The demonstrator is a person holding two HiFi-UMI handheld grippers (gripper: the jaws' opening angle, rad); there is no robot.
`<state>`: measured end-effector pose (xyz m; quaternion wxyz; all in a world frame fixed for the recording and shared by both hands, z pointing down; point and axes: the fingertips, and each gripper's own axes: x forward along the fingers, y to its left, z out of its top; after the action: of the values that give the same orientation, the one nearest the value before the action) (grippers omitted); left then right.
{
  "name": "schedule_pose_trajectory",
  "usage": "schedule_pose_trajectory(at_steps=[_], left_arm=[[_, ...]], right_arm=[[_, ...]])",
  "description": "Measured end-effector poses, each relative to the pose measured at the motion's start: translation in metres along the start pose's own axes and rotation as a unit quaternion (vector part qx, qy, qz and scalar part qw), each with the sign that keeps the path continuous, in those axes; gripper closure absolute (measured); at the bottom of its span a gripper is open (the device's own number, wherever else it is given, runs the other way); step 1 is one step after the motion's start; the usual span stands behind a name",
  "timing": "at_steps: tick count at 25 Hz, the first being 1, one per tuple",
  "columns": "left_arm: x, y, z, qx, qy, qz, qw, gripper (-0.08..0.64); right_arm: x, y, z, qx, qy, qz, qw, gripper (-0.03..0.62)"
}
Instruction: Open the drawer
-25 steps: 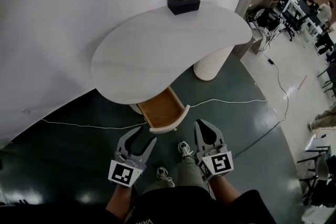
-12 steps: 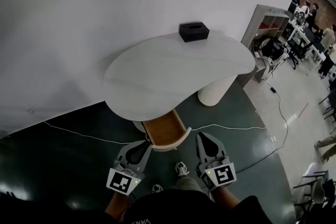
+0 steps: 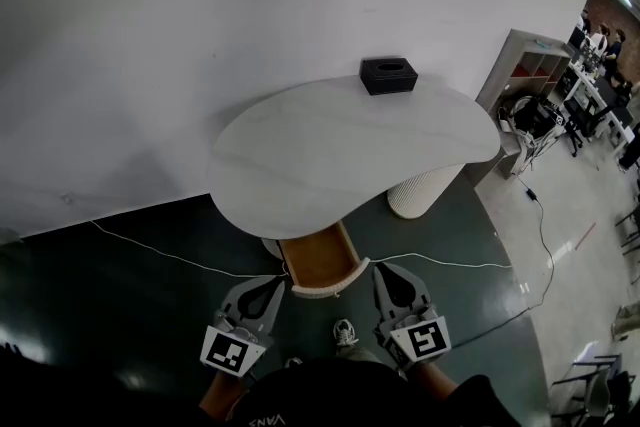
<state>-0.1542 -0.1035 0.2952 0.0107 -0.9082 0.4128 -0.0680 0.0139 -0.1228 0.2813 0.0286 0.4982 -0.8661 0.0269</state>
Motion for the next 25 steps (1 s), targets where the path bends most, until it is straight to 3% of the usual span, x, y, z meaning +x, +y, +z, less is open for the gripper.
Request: schedule_pose_trajectory(at_steps=[9, 25], left_arm=[[0.014, -0.002, -0.011, -0.005, 0.012, 0.010, 0.9999, 0.541], [0.014, -0.007, -0.012, -0.006, 0.021, 0.025, 0.9994, 0.543]], right_arm=[[0.019, -0.009, -0.023, 0.002, 0.024, 0.020, 1.000, 0.591], [0.023, -0.011, -0.028, 0.007, 0.031, 0.035, 0.999, 0.591]])
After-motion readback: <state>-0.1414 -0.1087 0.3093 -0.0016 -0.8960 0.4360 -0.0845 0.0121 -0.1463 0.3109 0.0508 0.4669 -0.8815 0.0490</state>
